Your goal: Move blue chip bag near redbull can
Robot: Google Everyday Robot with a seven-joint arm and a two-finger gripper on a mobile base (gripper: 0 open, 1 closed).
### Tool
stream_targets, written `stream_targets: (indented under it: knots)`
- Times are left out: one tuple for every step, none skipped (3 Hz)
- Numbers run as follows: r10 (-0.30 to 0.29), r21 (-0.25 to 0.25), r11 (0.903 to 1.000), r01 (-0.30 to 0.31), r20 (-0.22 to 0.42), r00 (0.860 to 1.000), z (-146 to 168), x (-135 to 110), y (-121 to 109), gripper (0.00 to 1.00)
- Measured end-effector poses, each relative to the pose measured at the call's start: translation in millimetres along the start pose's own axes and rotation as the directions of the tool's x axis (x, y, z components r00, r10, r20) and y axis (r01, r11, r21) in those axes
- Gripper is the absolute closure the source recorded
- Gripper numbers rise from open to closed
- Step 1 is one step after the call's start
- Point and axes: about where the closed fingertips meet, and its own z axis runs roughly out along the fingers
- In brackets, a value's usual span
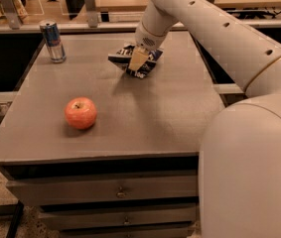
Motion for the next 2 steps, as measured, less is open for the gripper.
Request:
stream_targets:
  knots:
    - [-0.033,0.027,0.9991,0.031,0.048,0.998,-6,-19,-6,1.00]
    - [-0.102,0.091,0.9914,0.094,0.093,0.990,-26,-56,-13,1.00]
